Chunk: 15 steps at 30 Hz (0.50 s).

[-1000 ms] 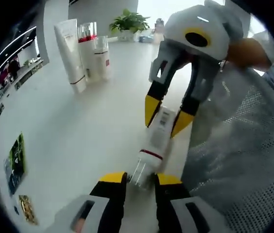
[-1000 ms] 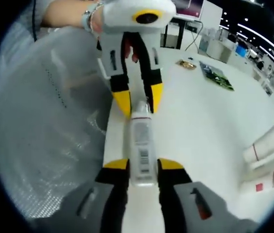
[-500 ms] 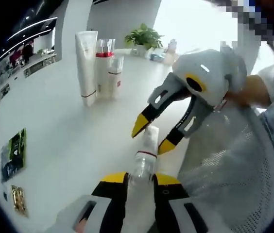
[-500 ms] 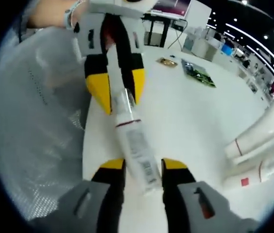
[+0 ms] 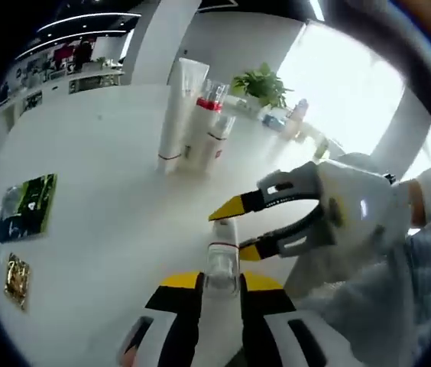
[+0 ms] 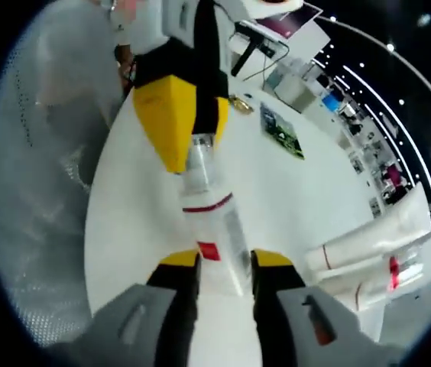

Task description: Arrange the skincare products in the storage area until every visible bottle or jar stands upright without overlapping.

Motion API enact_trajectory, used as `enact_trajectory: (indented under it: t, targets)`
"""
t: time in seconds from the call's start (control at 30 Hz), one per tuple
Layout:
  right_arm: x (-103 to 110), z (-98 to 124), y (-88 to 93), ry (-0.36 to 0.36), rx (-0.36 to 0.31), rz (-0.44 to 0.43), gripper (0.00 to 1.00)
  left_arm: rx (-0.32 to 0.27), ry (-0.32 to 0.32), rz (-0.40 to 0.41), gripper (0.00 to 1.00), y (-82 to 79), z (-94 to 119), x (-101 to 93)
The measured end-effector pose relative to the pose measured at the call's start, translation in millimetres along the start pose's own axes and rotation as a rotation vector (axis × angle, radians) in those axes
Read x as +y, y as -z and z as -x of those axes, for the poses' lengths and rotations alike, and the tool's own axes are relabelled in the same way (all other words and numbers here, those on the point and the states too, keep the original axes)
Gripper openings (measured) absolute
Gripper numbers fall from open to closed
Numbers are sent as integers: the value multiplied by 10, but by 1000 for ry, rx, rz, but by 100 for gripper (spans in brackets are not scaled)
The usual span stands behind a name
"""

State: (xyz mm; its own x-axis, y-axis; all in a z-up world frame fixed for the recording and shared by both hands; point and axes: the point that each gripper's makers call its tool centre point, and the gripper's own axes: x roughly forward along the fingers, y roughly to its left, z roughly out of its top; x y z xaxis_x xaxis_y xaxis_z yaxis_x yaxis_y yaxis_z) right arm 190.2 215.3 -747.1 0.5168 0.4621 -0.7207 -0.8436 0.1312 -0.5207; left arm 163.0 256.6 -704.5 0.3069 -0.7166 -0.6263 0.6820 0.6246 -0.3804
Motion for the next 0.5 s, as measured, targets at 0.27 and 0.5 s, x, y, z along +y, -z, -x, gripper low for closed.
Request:
enact_trajectory:
  t: [0.27,0.5]
  targets:
    - [-63,28,-120,-30,-83,-252,23,-188,-11,37,20,-327,136,10]
    - [-52,24,-167,-55,-139,-350,22,-248,-16,-37,20,-472,138,-101]
